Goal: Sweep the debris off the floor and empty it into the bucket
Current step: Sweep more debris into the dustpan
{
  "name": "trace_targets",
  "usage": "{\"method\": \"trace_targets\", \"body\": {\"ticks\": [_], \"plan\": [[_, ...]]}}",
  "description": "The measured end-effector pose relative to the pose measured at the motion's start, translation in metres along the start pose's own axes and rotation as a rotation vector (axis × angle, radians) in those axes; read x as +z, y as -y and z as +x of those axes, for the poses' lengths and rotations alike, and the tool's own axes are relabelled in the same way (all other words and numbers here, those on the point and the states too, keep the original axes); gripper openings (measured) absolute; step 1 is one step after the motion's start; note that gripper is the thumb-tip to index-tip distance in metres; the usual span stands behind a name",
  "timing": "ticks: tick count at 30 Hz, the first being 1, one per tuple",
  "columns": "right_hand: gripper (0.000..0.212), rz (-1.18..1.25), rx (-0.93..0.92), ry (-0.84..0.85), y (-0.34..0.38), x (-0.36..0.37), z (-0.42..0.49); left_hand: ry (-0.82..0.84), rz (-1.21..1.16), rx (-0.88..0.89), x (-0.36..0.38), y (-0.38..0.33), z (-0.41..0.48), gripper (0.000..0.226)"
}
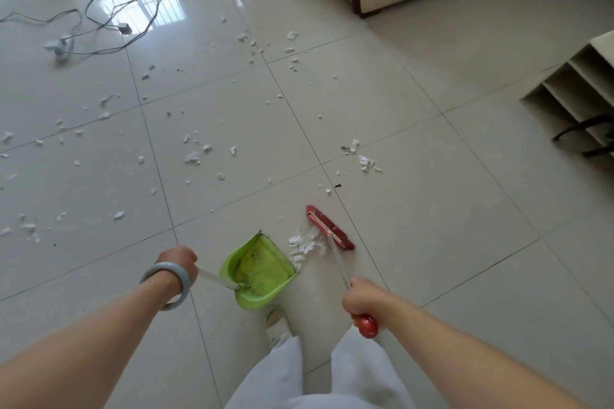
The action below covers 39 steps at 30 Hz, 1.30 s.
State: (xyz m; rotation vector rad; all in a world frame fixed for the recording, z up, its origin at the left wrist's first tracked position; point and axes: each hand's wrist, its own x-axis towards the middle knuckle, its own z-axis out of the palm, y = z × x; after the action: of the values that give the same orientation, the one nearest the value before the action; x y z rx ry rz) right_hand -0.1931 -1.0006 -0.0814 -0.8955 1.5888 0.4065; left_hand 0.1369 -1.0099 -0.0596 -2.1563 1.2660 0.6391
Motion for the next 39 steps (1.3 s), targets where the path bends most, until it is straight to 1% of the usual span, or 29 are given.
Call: {"method": "trace_targets", "body": {"ticks": [3,7,12,14,16,22,25,28,30,35,39], "plan": [[0.027,-0.004,-0.031,-0.026,0.007,0.002,-0.004,0.007,-0.007,0.010,0.002,0.024,0.005,0.037],[0.036,-0.171,-0.089,-0.069,0.031,-0.005,-0.007,0.027,-0.048,-0.002,0.010,0.055,0.010,0.036],[0.029,-0.391,-0.148,-0.091,0.083,-0.015,0.009,0.008,-0.157,-0.047,0.026,0.086,0.013,0.037],[0.032,-0.453,-0.144,-0.106,0.098,-0.015,0.018,-0.001,-0.193,-0.076,0.032,0.100,0.014,0.038],[0.039,-0.499,-0.114,-0.086,0.104,-0.009,0.028,-0.004,-0.213,-0.106,0.038,0.113,0.014,0.038],[0.056,-0.761,-0.045,-0.109,0.082,-0.002,0.013,-0.012,-0.209,-0.133,0.047,0.131,0.015,0.037],[0.058,-0.963,-0.058,-0.160,0.064,-0.010,-0.006,-0.001,-0.203,-0.134,0.050,0.129,0.013,0.038],[0.058,-1.057,-0.069,-0.164,0.047,-0.018,-0.019,0.011,-0.168,-0.120,0.053,0.120,0.006,0.036],[0.059,-1.050,-0.068,-0.158,0.032,-0.027,-0.025,0.020,-0.149,-0.111,0.057,0.113,0.001,0.036],[0.062,-0.875,-0.046,-0.169,-0.020,-0.065,-0.029,0.025,-0.140,-0.104,0.071,0.096,-0.012,0.036],[0.052,-0.684,-0.018,-0.145,-0.059,-0.082,-0.029,0.021,-0.117,-0.078,0.081,0.074,-0.014,0.035]]}}
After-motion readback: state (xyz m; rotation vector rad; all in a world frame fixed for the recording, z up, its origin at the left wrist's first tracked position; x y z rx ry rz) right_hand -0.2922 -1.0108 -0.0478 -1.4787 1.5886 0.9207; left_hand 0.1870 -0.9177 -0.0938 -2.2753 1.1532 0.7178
